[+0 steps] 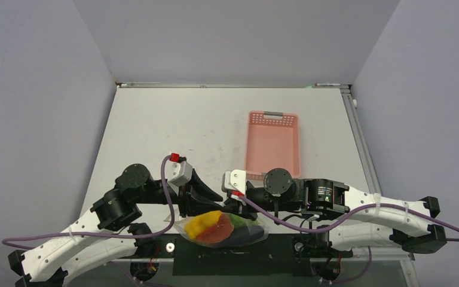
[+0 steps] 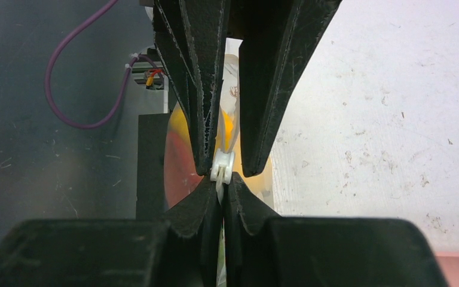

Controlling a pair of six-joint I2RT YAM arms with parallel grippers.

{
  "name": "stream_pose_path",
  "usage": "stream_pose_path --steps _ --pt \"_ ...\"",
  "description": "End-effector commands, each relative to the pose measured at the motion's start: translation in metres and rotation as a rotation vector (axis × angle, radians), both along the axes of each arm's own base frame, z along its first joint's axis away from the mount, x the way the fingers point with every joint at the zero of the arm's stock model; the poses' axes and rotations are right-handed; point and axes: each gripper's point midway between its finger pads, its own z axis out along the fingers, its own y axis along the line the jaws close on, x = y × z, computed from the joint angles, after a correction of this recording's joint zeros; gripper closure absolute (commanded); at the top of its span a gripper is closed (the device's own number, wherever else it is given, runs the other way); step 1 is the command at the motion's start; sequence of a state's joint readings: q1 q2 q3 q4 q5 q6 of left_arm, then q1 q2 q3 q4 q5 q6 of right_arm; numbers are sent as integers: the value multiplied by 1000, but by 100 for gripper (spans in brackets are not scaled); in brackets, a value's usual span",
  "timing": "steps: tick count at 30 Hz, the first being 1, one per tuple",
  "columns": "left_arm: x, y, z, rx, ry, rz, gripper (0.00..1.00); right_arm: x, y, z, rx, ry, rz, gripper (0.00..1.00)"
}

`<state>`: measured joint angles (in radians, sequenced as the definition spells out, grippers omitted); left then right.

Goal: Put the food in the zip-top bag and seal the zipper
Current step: Zip the zipper food storage bag at the center of the board.

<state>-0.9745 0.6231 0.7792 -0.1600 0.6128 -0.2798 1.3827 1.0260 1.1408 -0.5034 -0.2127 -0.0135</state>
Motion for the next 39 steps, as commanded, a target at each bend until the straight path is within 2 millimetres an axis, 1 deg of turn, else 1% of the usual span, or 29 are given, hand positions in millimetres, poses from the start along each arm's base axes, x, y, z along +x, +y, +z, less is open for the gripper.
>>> stream_pose_path --steps 1,5,8,11,18,25,31,39 --pt "-5 -1 8 -38 -26 -31 79 1 7 42 128 -18 -15 95" --pt "-5 0 3 -25 -16 -27 85 4 7 43 138 -23 -27 95" --pt "-6 1 1 -22 -17 -26 94 5 7 43 148 -11 -41 95" --pt "-5 2 2 -20 -18 -16 100 5 6 47 164 -9 -49 95" --pt "2 4 -7 16 -9 29 100 6 0 60 227 -23 -66 95" --pt "5 4 -12 37 -1 44 100 11 -10 72 285 -44 -102 95" --pt "7 3 -18 61 11 52 100 14 -24 89 356 -64 -132 95" --pt "9 3 -25 80 27 59 100 20 -47 116 473 -94 -186 95"
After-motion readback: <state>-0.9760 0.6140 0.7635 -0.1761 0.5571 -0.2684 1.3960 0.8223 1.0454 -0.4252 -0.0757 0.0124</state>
